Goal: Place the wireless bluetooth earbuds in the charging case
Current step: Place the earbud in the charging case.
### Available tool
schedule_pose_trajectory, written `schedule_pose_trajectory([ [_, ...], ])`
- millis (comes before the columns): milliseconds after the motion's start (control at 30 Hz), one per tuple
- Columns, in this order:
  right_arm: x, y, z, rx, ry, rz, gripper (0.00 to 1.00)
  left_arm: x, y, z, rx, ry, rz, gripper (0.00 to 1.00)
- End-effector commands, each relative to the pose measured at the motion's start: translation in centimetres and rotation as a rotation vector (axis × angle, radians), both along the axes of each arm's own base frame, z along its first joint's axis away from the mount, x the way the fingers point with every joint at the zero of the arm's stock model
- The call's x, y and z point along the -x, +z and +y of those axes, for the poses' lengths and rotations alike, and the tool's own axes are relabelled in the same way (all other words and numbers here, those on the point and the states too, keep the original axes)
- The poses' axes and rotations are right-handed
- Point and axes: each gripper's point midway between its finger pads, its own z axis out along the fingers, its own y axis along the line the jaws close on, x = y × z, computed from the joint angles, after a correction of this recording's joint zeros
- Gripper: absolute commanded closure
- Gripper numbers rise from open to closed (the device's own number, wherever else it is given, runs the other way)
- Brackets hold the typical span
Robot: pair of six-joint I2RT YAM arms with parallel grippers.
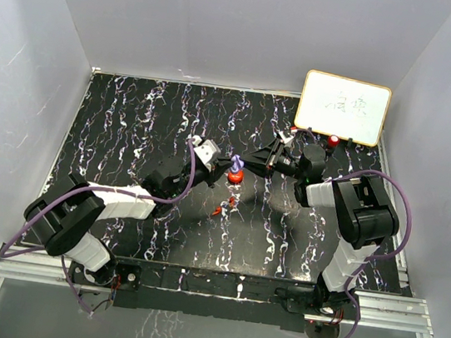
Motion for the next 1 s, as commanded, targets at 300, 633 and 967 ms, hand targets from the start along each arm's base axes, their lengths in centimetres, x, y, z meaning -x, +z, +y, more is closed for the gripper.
schedule_pose_trajectory([
  [300, -0.09, 1.74, 0.16, -0.025, 0.000, -0.085, 1.00, -0.10, 0.89, -0.18, 0.009, 0.001, -0.044, 1.00],
  [633, -0.09, 1.78, 0.12, -0.025, -0.001, -0.086, 1.00, -0.13, 0.72, -0.25, 0.003, -0.001, -0.041, 1.00],
  [967, -0.13, 1.70, 0.16, -0.025, -0.002, -0.086, 1.00, -0.08, 0.70, -0.22, -0.002, -0.002, -0.038, 1.00],
])
